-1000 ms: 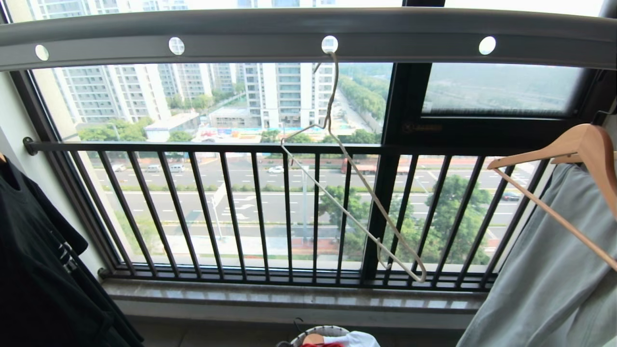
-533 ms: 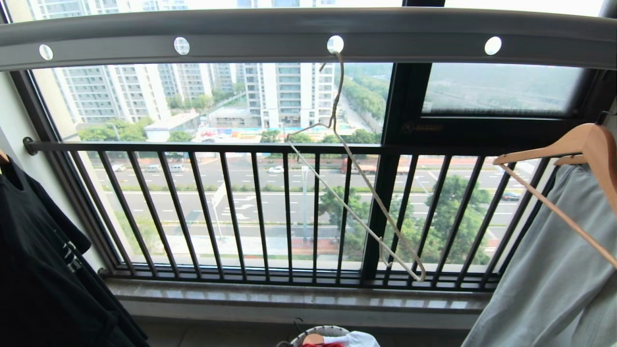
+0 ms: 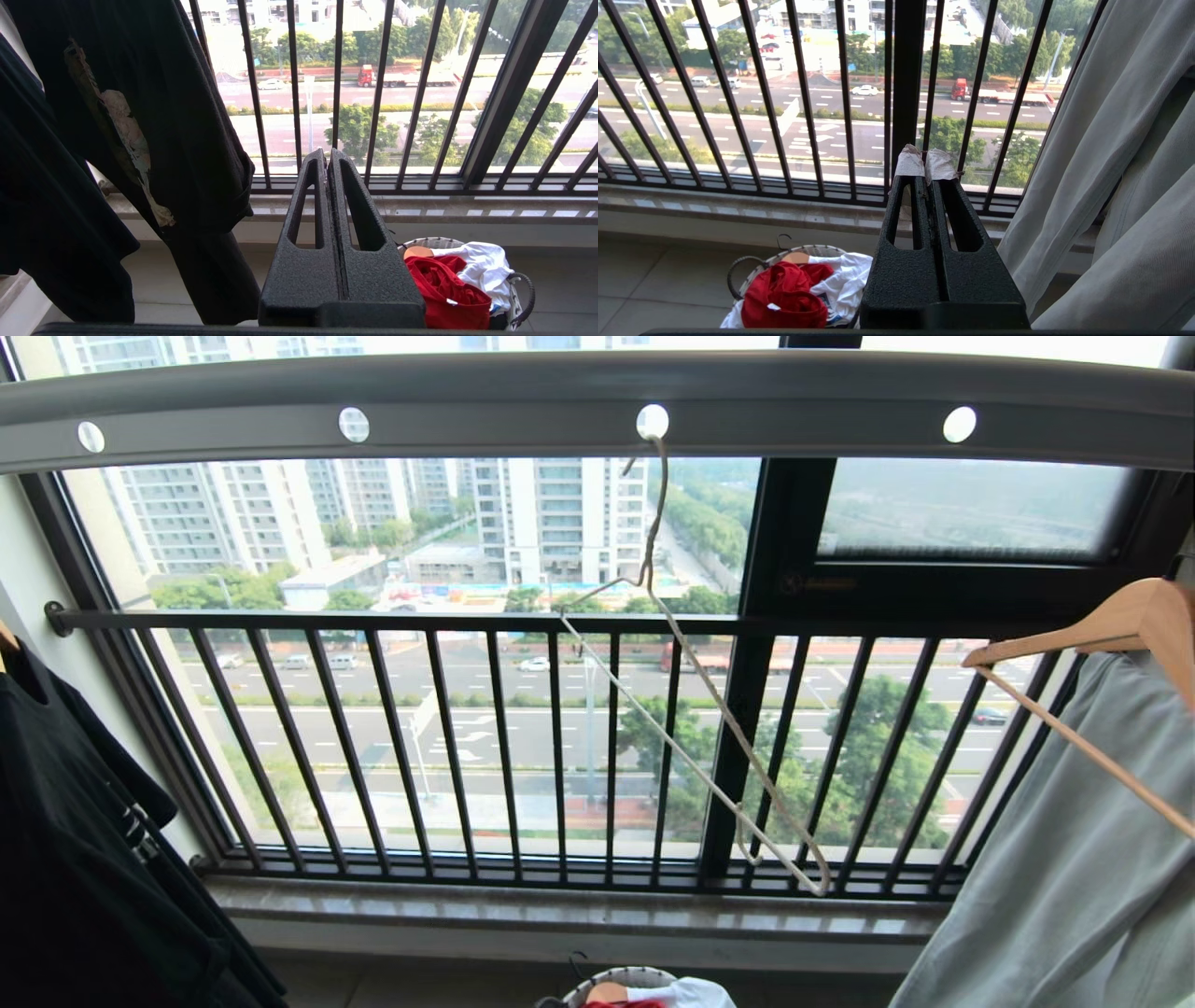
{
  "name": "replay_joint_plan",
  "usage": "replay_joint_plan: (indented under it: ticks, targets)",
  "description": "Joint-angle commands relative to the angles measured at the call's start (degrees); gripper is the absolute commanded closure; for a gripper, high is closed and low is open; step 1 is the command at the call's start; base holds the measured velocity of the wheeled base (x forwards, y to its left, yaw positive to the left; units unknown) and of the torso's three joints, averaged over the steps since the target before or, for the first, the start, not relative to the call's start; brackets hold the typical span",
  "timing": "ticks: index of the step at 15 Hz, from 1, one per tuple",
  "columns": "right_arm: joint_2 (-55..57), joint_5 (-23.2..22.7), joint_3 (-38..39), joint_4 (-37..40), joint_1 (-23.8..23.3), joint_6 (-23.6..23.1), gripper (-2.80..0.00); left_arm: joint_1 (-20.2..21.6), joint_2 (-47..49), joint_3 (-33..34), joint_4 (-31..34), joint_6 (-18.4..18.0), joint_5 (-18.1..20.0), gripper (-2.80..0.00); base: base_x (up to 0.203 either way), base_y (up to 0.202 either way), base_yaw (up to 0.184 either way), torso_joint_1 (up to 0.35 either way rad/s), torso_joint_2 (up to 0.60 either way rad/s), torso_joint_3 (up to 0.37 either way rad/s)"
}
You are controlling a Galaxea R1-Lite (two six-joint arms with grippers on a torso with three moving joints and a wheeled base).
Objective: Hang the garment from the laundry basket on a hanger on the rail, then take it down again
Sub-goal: Pick up the clothes rack on the clothesline
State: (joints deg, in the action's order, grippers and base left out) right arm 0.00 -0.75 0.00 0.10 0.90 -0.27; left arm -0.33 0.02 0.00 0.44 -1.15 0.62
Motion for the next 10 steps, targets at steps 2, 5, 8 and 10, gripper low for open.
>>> replay_joint_plan:
  ticks: [2, 5, 8, 10]
  targets:
    - [0.1, 0.0, 0.0, 0.0, 0.0, 0.0, 0.0, 0.0, 0.1, 0.0, 0.0, 0.0, 0.0, 0.0, 0.0, 0.0, 0.0, 0.0, 0.0, 0.0]
    - [0.1, 0.0, 0.0, 0.0, 0.0, -0.1, 0.0, 0.0, 0.1, 0.0, 0.1, 0.0, -0.3, 0.0, 0.0, 0.0, 0.0, 0.0, 0.0, 0.0]
    - [0.1, 0.0, 0.0, 0.0, 0.0, -0.1, 0.0, 0.0, 0.0, -2.2, -0.2, 0.6, -0.8, 0.0, 0.0, 0.0, 0.0, 0.0, 0.0, 0.0]
    - [0.1, 0.0, 0.0, 0.0, 0.0, 0.0, 0.0, 0.0, 0.2, -6.7, 0.3, 1.4, 0.1, 0.0, 0.0, 0.0, 0.0, 0.0, 0.0, 0.0]
